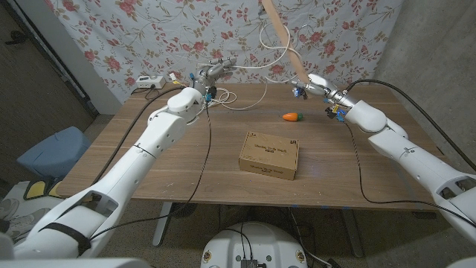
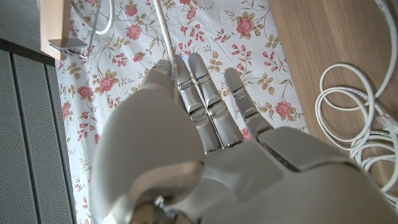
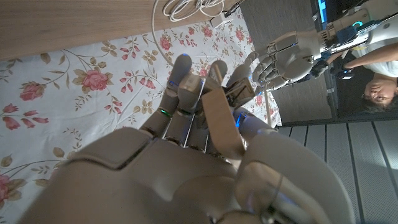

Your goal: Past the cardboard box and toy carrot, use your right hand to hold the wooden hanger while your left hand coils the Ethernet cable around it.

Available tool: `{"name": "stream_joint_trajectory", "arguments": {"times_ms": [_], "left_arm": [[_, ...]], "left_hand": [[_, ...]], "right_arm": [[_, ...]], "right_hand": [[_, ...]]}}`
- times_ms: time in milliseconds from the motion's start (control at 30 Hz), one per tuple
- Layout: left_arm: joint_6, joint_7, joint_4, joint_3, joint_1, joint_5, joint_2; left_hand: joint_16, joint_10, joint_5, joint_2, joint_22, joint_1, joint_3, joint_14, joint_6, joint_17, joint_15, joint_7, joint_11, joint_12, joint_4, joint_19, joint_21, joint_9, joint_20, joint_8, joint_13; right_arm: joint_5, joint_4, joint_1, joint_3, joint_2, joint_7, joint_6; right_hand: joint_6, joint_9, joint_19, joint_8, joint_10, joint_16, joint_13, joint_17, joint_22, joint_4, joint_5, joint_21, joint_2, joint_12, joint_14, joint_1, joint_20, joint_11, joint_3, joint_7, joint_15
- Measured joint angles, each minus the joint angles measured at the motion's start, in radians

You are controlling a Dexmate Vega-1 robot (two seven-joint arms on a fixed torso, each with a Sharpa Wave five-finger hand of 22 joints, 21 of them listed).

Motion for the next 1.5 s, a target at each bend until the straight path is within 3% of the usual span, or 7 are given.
{"name": "stream_joint_trajectory", "arguments": {"times_ms": [333,367,400,700,733,1000,1500], "left_arm": [[0.006,0.003,0.029,0.019,-0.041,-0.004,-0.009],[0.027,0.003,0.031,0.021,-0.047,-0.006,-0.008],[0.034,0.001,0.032,0.022,-0.049,-0.006,-0.008],[0.07,-0.018,0.044,0.046,-0.102,-0.005,0.009],[0.102,-0.038,0.046,0.05,-0.113,-0.002,0.014],[0.18,-0.083,0.05,0.076,-0.179,0.005,0.043],[0.376,-0.218,0.042,0.163,-0.355,0.064,0.115]], "left_hand": [[-0.007,0.001,0.0,0.0,-0.005,0.0,-0.001,0.0,-0.002,0.0,0.0,0.002,-0.001,-0.003,-0.001,0.0,0.011,0.0,0.0,-0.002,0.0],[-0.007,0.001,0.0,0.0,-0.005,0.0,-0.001,0.0,-0.002,0.0,0.0,0.002,-0.001,-0.003,-0.001,0.0,0.011,0.0,0.0,-0.002,0.0],[-0.007,0.001,0.0,0.0,-0.005,0.0,-0.001,0.0,-0.002,0.0,0.0,0.002,-0.001,-0.003,-0.001,0.0,0.011,0.0,0.0,-0.002,0.0],[-0.007,0.001,0.0,0.001,-0.009,0.001,-0.001,0.007,-0.002,0.005,-0.004,0.002,-0.001,-0.011,-0.001,-0.004,0.014,0.0,0.004,-0.003,0.007],[-0.007,0.001,0.0,0.001,-0.009,0.001,-0.001,0.007,-0.002,0.005,-0.004,0.002,-0.001,-0.011,-0.001,-0.004,0.017,0.0,0.004,-0.004,0.007],[-0.007,0.007,-0.003,0.007,-0.014,0.008,-0.003,0.015,-0.007,0.014,-0.004,0.007,0.004,-0.015,-0.003,-0.003,0.026,0.006,0.011,-0.007,0.009],[0.0,0.017,-0.017,0.013,-0.014,0.014,-0.003,0.018,-0.022,0.032,-0.007,0.022,0.014,-0.026,-0.003,-0.007,0.045,0.012,0.025,-0.012,-0.002]], "right_arm": [[-0.124,-0.024,-0.007,-0.001,-0.008,-0.034,0.024],[-0.141,-0.083,-0.023,-0.002,-0.028,-0.039,0.026],[-0.149,-0.094,-0.027,-0.002,-0.032,-0.042,0.027],[-0.293,-0.142,-0.039,0.0,-0.047,-0.102,0.034],[-0.315,-0.171,-0.046,0.005,-0.057,-0.112,0.034],[-0.423,-0.207,-0.048,0.0,-0.074,-0.146,0.021],[-0.477,-0.205,0.013,-0.083,-0.088,-0.037,-0.056]], "right_hand": [[-0.006,0.0,0.0,0.0,-0.004,0.0,0.001,0.0,0.0,0.0,0.0,-0.004,-0.005,0.0,0.0,-0.005,0.0,0.004,0.0,-0.005,0.0],[-0.006,-0.001,0.0,0.0,-0.004,0.0,0.0,0.0,0.0,0.0,0.0,-0.004,-0.005,0.0,0.0,-0.005,0.0,0.004,0.0,-0.005,0.0],[-0.006,-0.002,0.0,0.0,-0.004,0.0,-0.004,0.0,0.0,0.0,0.0,-0.004,-0.005,0.0,0.0,-0.005,0.0,0.004,0.0,-0.005,0.0],[-0.006,-0.003,0.0,0.0,-0.009,0.0,-0.004,0.0,0.0,0.003,0.0,-0.015,-0.005,0.0,-0.002,-0.005,0.0,0.009,-0.006,-0.005,-0.001],[-0.006,-0.003,0.0,0.0,-0.009,0.0,-0.017,0.0,0.0,0.003,0.0,-0.015,-0.005,0.01,-0.002,-0.005,0.0,0.009,-0.006,-0.005,-0.001],[-0.009,-0.009,-0.009,-0.006,-0.017,0.0,-0.026,0.0,0.0,0.006,0.0,-0.02,-0.009,0.02,-0.008,-0.009,0.002,0.008,-0.009,-0.009,0.0],[-0.014,-0.021,-0.012,-0.007,-0.033,0.0,-0.052,0.0,0.0,0.007,0.0,-0.031,-0.003,-0.003,-0.032,-0.015,-0.002,0.013,-0.01,-0.004,0.001]]}}
